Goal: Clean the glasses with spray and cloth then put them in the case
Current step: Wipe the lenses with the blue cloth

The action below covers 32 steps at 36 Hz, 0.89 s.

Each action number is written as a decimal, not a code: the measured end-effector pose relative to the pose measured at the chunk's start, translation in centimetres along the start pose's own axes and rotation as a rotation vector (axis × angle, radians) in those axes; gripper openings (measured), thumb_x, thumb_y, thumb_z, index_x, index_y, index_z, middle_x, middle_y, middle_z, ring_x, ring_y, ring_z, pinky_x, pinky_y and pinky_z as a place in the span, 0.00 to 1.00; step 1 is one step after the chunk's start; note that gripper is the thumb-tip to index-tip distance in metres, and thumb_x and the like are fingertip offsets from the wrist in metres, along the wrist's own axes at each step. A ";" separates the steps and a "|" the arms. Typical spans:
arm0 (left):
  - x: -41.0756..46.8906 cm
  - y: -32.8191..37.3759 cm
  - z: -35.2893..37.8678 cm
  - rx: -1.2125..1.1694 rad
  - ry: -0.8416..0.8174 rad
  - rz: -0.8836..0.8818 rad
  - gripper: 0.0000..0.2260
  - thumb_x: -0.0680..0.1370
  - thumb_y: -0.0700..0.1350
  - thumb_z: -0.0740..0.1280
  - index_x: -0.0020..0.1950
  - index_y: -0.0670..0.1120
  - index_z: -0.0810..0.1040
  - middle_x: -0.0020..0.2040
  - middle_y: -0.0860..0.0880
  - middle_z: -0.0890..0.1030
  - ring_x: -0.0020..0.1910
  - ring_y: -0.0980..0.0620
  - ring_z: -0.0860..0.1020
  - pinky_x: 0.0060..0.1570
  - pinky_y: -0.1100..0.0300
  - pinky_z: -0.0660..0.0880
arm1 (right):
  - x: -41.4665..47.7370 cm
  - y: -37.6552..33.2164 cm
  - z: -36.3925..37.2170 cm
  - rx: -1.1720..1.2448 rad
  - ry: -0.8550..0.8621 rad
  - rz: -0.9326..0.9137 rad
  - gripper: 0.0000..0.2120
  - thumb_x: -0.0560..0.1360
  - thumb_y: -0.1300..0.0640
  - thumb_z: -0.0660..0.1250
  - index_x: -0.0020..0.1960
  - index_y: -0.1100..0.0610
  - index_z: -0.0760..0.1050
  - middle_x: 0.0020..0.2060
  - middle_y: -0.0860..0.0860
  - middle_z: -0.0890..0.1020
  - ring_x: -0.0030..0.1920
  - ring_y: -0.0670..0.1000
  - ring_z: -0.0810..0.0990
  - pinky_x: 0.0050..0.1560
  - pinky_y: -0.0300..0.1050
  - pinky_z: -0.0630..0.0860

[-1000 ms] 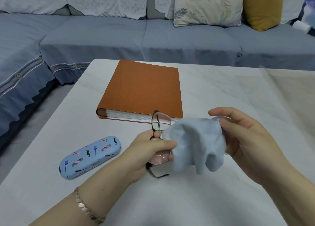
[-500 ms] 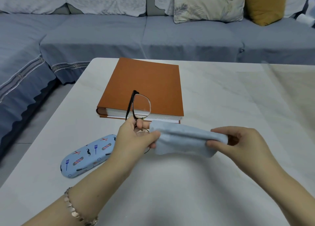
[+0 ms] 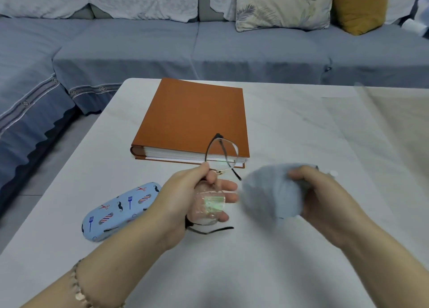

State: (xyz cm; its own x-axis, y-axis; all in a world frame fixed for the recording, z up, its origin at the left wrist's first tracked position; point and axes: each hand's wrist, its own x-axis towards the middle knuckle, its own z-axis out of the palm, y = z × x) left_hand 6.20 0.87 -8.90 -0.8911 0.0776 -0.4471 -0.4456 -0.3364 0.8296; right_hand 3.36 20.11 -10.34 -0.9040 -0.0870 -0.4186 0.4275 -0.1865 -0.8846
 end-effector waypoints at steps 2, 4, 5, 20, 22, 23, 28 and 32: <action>-0.2 -0.3 0.7 0.035 -0.050 0.014 0.18 0.79 0.45 0.55 0.29 0.44 0.66 0.29 0.45 0.82 0.28 0.49 0.81 0.21 0.61 0.73 | 0.1 0.5 1.2 0.109 -0.123 -0.047 0.12 0.73 0.60 0.59 0.47 0.66 0.78 0.44 0.60 0.79 0.47 0.56 0.77 0.47 0.49 0.71; -0.2 -0.7 1.2 0.087 -0.072 0.036 0.17 0.79 0.44 0.55 0.30 0.44 0.65 0.29 0.45 0.81 0.27 0.49 0.80 0.22 0.60 0.74 | -0.2 0.4 2.4 0.253 -0.278 -0.060 0.22 0.72 0.55 0.57 0.55 0.74 0.72 0.41 0.62 0.79 0.42 0.59 0.76 0.45 0.52 0.72; -0.3 -0.9 1.4 0.110 -0.077 0.045 0.17 0.79 0.43 0.55 0.30 0.44 0.65 0.29 0.46 0.81 0.27 0.49 0.79 0.22 0.60 0.75 | -0.4 0.4 2.7 0.320 -0.342 -0.064 0.25 0.72 0.53 0.56 0.55 0.75 0.70 0.39 0.63 0.78 0.38 0.59 0.74 0.41 0.53 0.71; -0.6 -2.5 2.9 0.254 -0.164 0.100 0.19 0.80 0.45 0.54 0.28 0.44 0.64 0.28 0.43 0.75 0.29 0.48 0.76 0.23 0.59 0.74 | -1.8 2.2 3.7 0.094 -0.217 -0.114 0.15 0.63 0.49 0.68 0.31 0.62 0.76 0.22 0.55 0.76 0.19 0.50 0.68 0.32 0.50 0.66; -0.6 -2.7 3.1 0.279 -0.158 0.086 0.19 0.80 0.45 0.54 0.28 0.44 0.64 0.27 0.43 0.75 0.27 0.49 0.75 0.23 0.59 0.74 | -1.7 2.2 3.7 0.035 -0.179 -0.095 0.17 0.62 0.48 0.69 0.28 0.62 0.74 0.20 0.54 0.75 0.18 0.52 0.66 0.31 0.46 0.67; -0.6 -2.7 3.3 0.286 -0.153 0.075 0.19 0.79 0.44 0.54 0.28 0.44 0.64 0.26 0.44 0.75 0.26 0.50 0.75 0.23 0.59 0.74 | -1.7 2.2 3.6 0.014 -0.160 -0.086 0.18 0.63 0.48 0.69 0.26 0.62 0.73 0.19 0.54 0.74 0.17 0.52 0.66 0.27 0.42 0.67; -0.8 -3.2 3.9 0.322 -0.172 0.010 0.17 0.79 0.45 0.55 0.34 0.41 0.73 0.25 0.48 0.76 0.25 0.53 0.75 0.23 0.59 0.75 | -1.3 2.4 3.5 0.101 -0.039 0.006 0.13 0.60 0.53 0.71 0.27 0.62 0.74 0.18 0.56 0.72 0.14 0.53 0.67 0.17 0.38 0.63; -0.8 -3.0 4.1 0.270 -0.190 -0.054 0.18 0.79 0.44 0.57 0.30 0.43 0.73 0.26 0.48 0.78 0.24 0.53 0.75 0.22 0.61 0.74 | -0.4 1.6 3.2 0.275 0.078 0.090 0.14 0.65 0.54 0.72 0.26 0.62 0.77 0.25 0.58 0.77 0.24 0.56 0.75 0.25 0.43 0.74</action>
State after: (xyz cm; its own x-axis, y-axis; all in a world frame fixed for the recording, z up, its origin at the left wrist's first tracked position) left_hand 7.92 5.68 -9.62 -0.8546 0.2709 -0.4431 -0.4762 -0.0685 0.8766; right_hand 4.42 16.75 -10.92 -0.8552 -0.0415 -0.5166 0.4798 -0.4403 -0.7589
